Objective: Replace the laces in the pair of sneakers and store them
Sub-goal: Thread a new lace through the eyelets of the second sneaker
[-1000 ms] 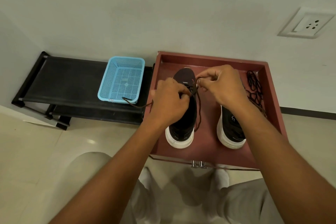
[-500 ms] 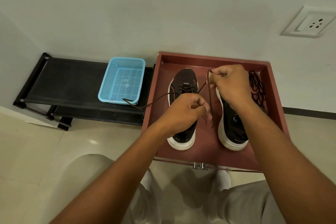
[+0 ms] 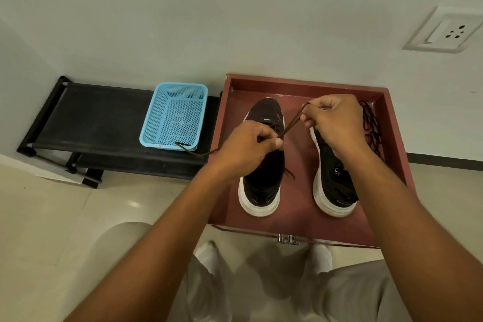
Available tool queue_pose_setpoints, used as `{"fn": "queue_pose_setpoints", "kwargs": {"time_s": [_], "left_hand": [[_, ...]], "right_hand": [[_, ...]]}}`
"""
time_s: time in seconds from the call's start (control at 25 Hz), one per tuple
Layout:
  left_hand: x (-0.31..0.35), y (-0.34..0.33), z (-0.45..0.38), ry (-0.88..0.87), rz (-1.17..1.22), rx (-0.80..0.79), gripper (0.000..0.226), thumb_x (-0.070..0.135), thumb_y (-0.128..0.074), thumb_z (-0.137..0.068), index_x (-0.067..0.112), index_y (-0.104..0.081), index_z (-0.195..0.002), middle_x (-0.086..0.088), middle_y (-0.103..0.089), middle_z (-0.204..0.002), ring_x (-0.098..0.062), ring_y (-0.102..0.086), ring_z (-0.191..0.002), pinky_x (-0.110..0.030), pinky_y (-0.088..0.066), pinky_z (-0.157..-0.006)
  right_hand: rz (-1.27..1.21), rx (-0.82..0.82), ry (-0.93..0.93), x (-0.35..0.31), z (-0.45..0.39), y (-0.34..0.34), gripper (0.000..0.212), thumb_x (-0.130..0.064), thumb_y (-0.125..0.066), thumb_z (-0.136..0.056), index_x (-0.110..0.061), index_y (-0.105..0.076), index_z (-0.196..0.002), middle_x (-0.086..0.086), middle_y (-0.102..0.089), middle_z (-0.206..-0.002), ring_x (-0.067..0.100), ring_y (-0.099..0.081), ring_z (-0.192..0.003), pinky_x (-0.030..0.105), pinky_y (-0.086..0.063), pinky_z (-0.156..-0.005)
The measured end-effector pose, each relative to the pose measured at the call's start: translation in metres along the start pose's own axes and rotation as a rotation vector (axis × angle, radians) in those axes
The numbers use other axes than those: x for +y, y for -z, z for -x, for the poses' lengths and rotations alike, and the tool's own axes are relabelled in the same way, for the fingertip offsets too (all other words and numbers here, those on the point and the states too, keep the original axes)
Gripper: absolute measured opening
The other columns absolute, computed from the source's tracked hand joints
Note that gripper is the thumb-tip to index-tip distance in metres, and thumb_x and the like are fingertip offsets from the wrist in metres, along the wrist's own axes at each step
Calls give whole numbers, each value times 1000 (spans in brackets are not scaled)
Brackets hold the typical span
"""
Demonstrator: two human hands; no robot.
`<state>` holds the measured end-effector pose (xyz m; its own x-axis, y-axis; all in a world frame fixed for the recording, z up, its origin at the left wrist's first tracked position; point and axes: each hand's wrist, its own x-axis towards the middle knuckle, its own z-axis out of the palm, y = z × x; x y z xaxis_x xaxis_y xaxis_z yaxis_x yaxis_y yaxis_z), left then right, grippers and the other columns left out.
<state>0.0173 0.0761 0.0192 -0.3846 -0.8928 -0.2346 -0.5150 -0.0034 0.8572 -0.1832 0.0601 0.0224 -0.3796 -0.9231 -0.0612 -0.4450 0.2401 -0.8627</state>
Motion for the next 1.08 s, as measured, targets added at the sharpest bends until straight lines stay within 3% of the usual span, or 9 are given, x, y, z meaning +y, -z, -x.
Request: {"fn": "queue_pose_setpoints", "kwargs": {"time_s": [0.08, 0.24, 0.44, 0.56, 0.64, 0.76, 0.88, 1.0, 1.08], "left_hand": [[-6, 27, 1, -18, -17, 4, 15, 19, -67, -98, 16, -77, -88, -2, -76, -83, -12, -70, -79, -27, -53, -80], [-15, 57, 0, -1, -14, 88, 14, 7, -63, -100, 11, -76, -99, -7, -76, -82, 1, -66, -65, -8, -47, -64], [-31, 72, -7, 115, -224, 373, 9, 21, -73, -94, 16, -76, -87, 3, -74, -73, -9, -70, -73, -21, -49, -65], [-33, 71, -11, 102, -207, 375, 10, 11, -68, -97, 15, -77, -95, 2, -74, -82, -11, -70, -80, -25, -53, -71], [-32, 68, -12, 73, -225, 386, 13, 9, -67, -96, 17, -78, -96, 7, -69, -83, -8, -65, -79, -18, -47, -68], [-26, 62, -15, 31, -203, 445, 8, 10, -77, -89, 18, -80, -91, 12, -67, -76, -1, -62, -73, -10, -42, -65], [-15, 52, -17, 18, -33, 463, 12, 9, -88, -76, 13, -79, -83, 6, -69, -67, 5, -61, -57, -9, -44, -58], [-6, 38, -18, 4, 123, 444, 19, 6, -92, -69, 7, -77, -81, -4, -71, -64, -1, -63, -51, -13, -47, -51], [-6, 33, -20, -5, 183, 431, 22, 8, -94, -67, 7, -78, -82, -8, -74, -68, -14, -72, -60, -23, -57, -58]], "right_hand": [[0, 23, -46, 6, -2, 2, 16, -14, -74, -90, -21, -77, -76, -3, -75, -68, 12, -72, -62, 38, -60, -71], [56, 28, -77, 18, -7, 3, 22, -13, -74, -91, -21, -75, -71, -2, -74, -65, 12, -70, -59, 38, -63, -76], [201, -9, -93, 23, -10, 7, 19, -14, -74, -92, -16, -75, -74, 0, -73, -67, 8, -66, -54, 27, -59, -67], [390, -69, -6, 19, -12, 8, 11, -17, -76, -91, -17, -79, -80, 2, -75, -80, 16, -68, -74, 32, -57, -80], [521, -179, -35, 16, -14, 10, 8, -13, -75, -90, -16, -81, -96, 5, -76, -99, 19, -68, -89, 29, -53, -84], [644, -288, 14, 6, -13, 10, 41, -6, -73, -83, -20, -74, -121, 3, -68, -122, 22, -63, -109, 32, -52, -95], [337, -218, 321, -19, 6, -1, 35, -12, -73, -86, -28, -74, -118, -13, -64, -119, 2, -57, -103, 26, -45, -95], [111, -301, 347, -29, 21, -20, 26, -20, -77, -91, -25, -78, -117, -16, -74, -110, -9, -64, -100, 14, -50, -92], [102, -315, 341, -24, 21, -27, 21, -20, -79, -90, -21, -80, -111, -14, -76, -99, -11, -67, -90, 12, -52, -84]]}}
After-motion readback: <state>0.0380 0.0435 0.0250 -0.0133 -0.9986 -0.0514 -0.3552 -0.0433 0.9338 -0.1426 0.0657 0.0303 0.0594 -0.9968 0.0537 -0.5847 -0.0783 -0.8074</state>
